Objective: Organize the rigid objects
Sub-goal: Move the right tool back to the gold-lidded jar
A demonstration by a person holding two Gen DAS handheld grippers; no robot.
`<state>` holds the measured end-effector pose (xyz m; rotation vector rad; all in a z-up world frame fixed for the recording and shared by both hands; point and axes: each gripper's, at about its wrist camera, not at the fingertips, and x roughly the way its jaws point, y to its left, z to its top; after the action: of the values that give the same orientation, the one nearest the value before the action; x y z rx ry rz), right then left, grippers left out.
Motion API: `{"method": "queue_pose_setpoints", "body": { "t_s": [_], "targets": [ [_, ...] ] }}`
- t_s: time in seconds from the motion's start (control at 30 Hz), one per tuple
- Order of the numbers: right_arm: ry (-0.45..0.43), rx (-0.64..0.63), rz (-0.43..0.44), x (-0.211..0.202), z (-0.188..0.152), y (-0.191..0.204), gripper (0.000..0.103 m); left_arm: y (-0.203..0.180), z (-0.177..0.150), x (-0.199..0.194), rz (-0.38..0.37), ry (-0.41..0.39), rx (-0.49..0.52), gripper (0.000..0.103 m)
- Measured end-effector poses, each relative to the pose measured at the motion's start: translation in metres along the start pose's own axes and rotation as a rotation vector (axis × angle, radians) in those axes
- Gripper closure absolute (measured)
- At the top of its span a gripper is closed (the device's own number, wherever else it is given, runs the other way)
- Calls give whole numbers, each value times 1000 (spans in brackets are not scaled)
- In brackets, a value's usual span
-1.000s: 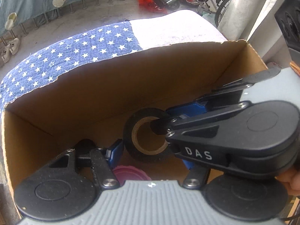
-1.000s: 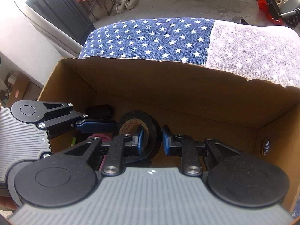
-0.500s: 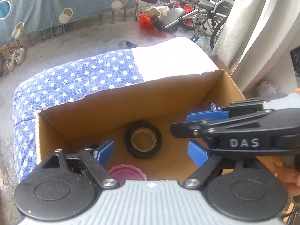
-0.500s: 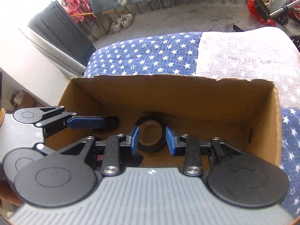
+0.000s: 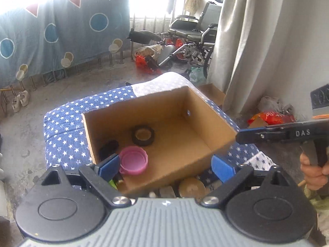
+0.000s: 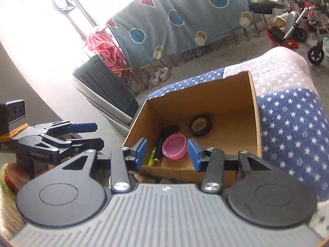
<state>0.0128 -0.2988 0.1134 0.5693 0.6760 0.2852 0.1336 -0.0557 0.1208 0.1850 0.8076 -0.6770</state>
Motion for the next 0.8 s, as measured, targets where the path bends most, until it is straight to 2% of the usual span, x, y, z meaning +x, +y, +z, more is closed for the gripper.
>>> {"method": "queue_pose_setpoints", "body": {
  "t_s": [0.1, 0.23, 0.33, 0.43, 0.6, 0.67, 0.8],
  "targets": [
    [15, 72, 26, -1, -37, -8, 60, -22, -39, -3, -4, 19, 52, 7],
    [56, 149, 21, 16, -72, -21, 60, -53, -81, 12, 65, 58, 171, 7],
    [80, 192, 4, 31, -87, -28, 60, -70, -96, 36, 57, 97, 202, 7],
    [100, 193, -16, 49, -90, -33, 60, -78, -103, 58, 44, 101, 199, 10],
    [133, 193, -30, 79, -85, -42, 60, -91, -110, 88, 60, 90, 183, 33],
    [146, 201, -30, 91, -81, -47, 60, -93, -109, 98, 60, 88, 163, 35],
    [162, 204, -30, 102, -79, -53, 60, -90, -108, 115, 80, 98, 126, 44]
  ]
}}
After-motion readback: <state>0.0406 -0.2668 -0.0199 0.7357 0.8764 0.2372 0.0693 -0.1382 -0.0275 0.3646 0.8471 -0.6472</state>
